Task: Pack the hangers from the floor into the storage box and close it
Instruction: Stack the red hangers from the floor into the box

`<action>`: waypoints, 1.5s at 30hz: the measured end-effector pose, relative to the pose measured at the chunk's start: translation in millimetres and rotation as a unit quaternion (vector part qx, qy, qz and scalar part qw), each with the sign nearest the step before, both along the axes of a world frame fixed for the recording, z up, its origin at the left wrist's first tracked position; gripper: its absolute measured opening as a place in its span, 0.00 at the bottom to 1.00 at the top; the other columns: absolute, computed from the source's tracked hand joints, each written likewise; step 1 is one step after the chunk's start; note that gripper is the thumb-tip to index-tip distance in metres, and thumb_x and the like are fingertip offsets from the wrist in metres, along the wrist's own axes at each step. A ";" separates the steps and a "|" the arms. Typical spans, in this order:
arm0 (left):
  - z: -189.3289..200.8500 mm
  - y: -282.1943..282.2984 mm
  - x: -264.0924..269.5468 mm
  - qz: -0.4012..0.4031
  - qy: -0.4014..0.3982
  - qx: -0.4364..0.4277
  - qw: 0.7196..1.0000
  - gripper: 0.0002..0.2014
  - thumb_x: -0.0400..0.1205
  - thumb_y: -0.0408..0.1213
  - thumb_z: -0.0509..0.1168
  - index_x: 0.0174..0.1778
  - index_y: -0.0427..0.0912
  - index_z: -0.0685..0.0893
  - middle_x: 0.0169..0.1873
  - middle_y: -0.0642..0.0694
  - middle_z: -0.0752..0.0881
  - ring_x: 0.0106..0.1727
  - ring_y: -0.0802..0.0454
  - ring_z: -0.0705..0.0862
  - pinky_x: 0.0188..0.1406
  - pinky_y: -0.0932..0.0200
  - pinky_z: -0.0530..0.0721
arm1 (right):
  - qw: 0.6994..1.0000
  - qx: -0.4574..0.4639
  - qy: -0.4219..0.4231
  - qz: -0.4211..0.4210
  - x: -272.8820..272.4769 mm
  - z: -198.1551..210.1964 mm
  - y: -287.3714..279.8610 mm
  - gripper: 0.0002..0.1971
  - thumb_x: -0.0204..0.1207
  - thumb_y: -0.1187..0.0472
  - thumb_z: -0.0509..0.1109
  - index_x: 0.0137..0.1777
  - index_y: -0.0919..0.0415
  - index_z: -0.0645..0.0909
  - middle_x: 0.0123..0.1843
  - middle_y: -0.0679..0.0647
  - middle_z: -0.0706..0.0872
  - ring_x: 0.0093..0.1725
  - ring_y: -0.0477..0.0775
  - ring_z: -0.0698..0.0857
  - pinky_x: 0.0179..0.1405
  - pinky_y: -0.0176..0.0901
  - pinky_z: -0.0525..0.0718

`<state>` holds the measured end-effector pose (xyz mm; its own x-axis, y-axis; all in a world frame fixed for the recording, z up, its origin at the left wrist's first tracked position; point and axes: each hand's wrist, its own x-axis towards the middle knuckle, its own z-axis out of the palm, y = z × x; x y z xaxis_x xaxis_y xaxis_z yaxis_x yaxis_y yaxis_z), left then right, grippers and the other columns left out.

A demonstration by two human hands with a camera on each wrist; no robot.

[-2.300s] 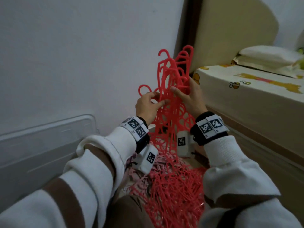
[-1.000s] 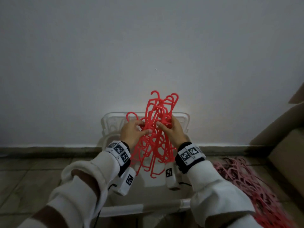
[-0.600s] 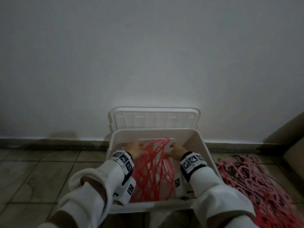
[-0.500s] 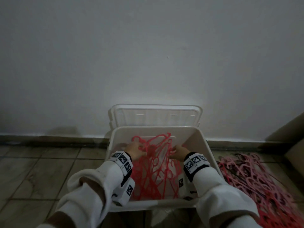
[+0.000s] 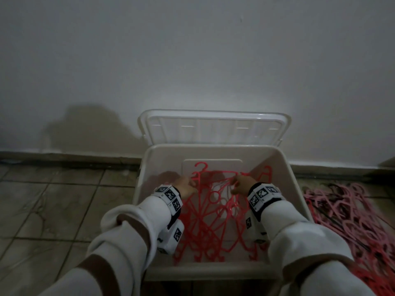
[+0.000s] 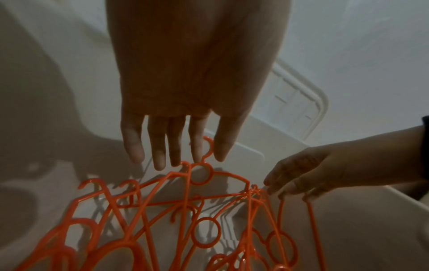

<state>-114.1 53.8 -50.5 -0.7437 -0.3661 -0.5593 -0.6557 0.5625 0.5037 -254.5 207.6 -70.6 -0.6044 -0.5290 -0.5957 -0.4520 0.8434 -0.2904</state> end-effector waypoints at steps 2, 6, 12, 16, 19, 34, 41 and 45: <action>-16.0 -6.1 -8.9 0.007 -0.006 -0.002 1.000 0.12 0.81 0.35 0.63 0.56 0.37 0.85 0.57 0.38 0.86 0.60 0.43 0.82 0.46 0.65 0.71 | 1.000 0.001 0.012 0.024 -8.6 -15.7 -4.7 0.21 0.76 0.63 0.68 0.69 0.62 0.73 0.69 0.59 0.79 0.68 0.57 0.77 0.66 0.41 0.74; -47.4 -13.1 -24.9 0.042 -0.017 -0.011 0.999 0.17 0.79 0.41 0.66 0.61 0.38 0.83 0.59 0.37 0.84 0.60 0.41 0.83 0.52 0.59 0.77 | 0.997 0.014 0.020 0.072 -16.3 -45.5 -12.0 0.21 0.75 0.64 0.69 0.68 0.61 0.74 0.68 0.58 0.79 0.67 0.56 0.78 0.68 0.46 0.76; -85.0 -10.6 -23.4 0.035 -0.054 -0.018 0.998 0.28 0.82 0.46 0.61 0.78 0.48 0.63 0.72 0.43 0.74 0.71 0.43 0.75 0.69 0.57 0.72 | 0.990 0.080 -0.010 0.115 -9.1 -90.0 -6.9 0.21 0.77 0.60 0.67 0.71 0.55 0.72 0.71 0.57 0.76 0.70 0.57 0.75 0.69 0.45 0.74; -98.5 -3.8 -17.3 0.043 -0.081 -0.029 0.995 0.31 0.81 0.35 0.62 0.79 0.38 0.59 0.75 0.38 0.68 0.75 0.41 0.70 0.67 0.61 0.67 | 0.992 0.074 0.026 0.098 3.8 -104.3 0.0 0.18 0.79 0.59 0.63 0.68 0.49 0.75 0.68 0.59 0.74 0.69 0.60 0.74 0.70 0.50 0.74; -106.4 4.9 -7.8 0.011 -0.113 -0.005 0.993 0.27 0.84 0.37 0.57 0.79 0.37 0.59 0.75 0.35 0.68 0.74 0.40 0.70 0.68 0.59 0.67 | 0.991 0.082 0.012 0.109 16.6 -111.5 8.0 0.18 0.79 0.60 0.60 0.68 0.51 0.75 0.70 0.58 0.76 0.69 0.59 0.77 0.68 0.48 0.75; -97.1 17.4 -4.4 -0.057 0.086 -0.069 0.992 0.23 0.78 0.26 0.56 0.69 0.46 0.76 0.61 0.42 0.83 0.62 0.41 0.81 0.59 0.49 0.80 | 0.995 -0.068 -0.031 -0.064 32.7 -87.2 0.6 0.13 0.70 0.54 0.69 0.55 0.49 0.82 0.56 0.48 0.85 0.60 0.51 0.82 0.68 0.48 0.74; -88.2 18.9 -12.2 -0.081 0.190 -0.108 0.972 0.28 0.78 0.23 0.56 0.73 0.50 0.74 0.70 0.47 0.78 0.71 0.46 0.75 0.68 0.60 0.70 | 0.862 -0.312 -0.345 -0.202 34.6 -76.9 1.3 0.12 0.73 0.75 0.65 0.53 0.61 0.78 0.36 0.51 0.89 0.32 0.46 0.88 0.30 0.35 0.85; -91.9 21.5 -13.4 -0.032 0.273 -0.061 0.959 0.27 0.75 0.18 0.58 0.68 0.43 0.80 0.67 0.47 0.81 0.70 0.50 0.76 0.67 0.74 0.63 | 0.819 -0.380 -0.326 -0.281 32.0 -74.9 8.5 0.05 0.82 0.69 0.59 0.54 0.62 0.71 0.26 0.51 0.89 0.24 0.47 0.87 0.24 0.36 0.86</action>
<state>-127.5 75.2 -142.4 -0.9371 -0.3473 -0.0353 -0.2742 0.6698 0.6900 -222.5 216.0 -145.5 -0.5645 -0.6435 -0.5169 0.4052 0.3294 -0.8528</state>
